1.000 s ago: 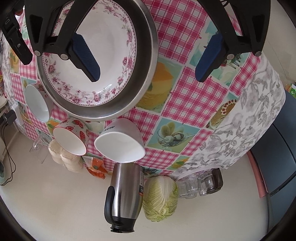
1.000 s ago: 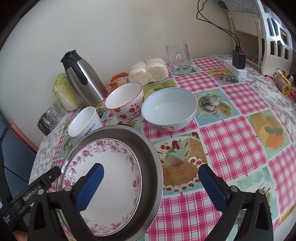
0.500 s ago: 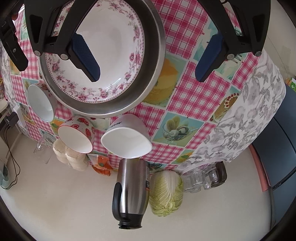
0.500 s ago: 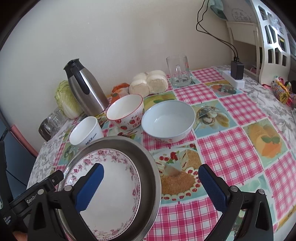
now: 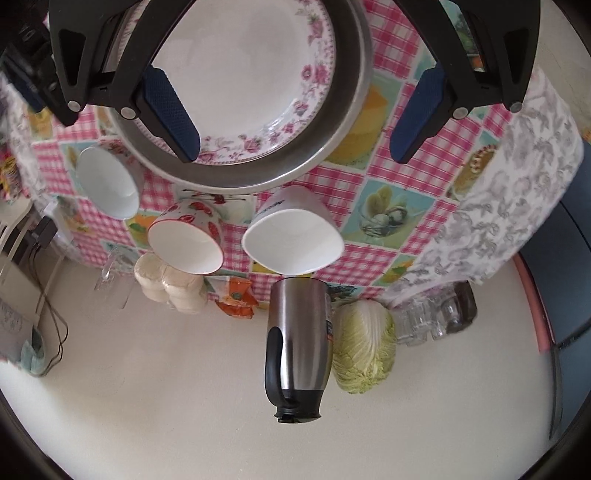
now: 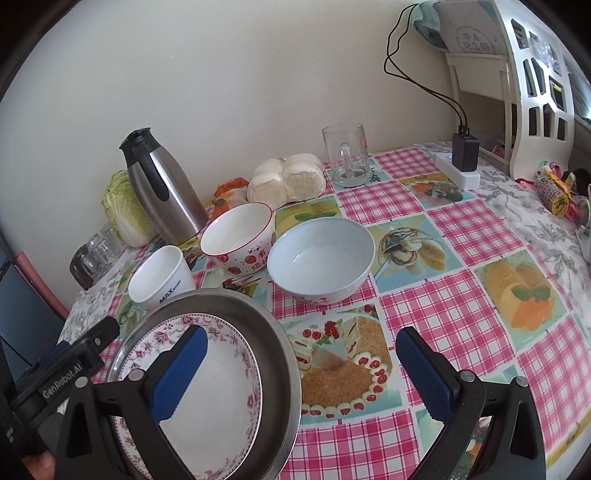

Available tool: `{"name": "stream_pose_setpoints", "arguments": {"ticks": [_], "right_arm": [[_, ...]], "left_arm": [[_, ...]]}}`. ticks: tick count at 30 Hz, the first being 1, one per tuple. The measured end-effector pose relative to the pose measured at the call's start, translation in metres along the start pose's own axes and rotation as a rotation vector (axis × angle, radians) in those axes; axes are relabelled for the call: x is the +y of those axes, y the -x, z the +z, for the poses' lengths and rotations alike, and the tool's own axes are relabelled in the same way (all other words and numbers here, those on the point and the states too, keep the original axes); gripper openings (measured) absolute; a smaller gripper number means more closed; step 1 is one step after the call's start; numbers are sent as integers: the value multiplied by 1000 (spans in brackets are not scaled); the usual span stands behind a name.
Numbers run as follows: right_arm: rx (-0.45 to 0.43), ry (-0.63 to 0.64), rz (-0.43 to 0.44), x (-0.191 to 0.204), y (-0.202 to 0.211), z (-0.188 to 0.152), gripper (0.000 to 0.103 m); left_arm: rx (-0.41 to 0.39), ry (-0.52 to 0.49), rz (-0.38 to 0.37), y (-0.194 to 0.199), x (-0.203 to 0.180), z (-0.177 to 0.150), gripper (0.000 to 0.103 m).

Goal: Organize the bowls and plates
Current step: 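Move both open tools toward the large red-rimmed white bowl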

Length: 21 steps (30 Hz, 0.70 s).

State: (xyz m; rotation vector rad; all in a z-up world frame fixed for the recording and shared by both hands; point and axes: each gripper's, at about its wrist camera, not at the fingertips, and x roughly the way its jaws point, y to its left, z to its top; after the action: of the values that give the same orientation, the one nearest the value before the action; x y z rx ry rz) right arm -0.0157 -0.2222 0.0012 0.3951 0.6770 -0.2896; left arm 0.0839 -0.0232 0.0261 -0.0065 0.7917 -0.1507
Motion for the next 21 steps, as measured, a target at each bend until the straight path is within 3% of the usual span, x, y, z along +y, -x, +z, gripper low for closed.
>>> {"name": "stream_pose_setpoints", "arguments": {"ticks": [3,10,15,21], "right_arm": [[17,2,-2,0,-4,1,103],[37,-3,-7,-4,-15,15,103],[47,8,1,-5,-22,35,103],[36,44,-19,-4,-28,64,103]], "left_arm": [[23,61,-78,-5,8,7,102],[-7,70,-90,-13,14,29,102],[-20,97,-194,-20,16,47,102],[-15,74,-262,-31,15,68,102]]}}
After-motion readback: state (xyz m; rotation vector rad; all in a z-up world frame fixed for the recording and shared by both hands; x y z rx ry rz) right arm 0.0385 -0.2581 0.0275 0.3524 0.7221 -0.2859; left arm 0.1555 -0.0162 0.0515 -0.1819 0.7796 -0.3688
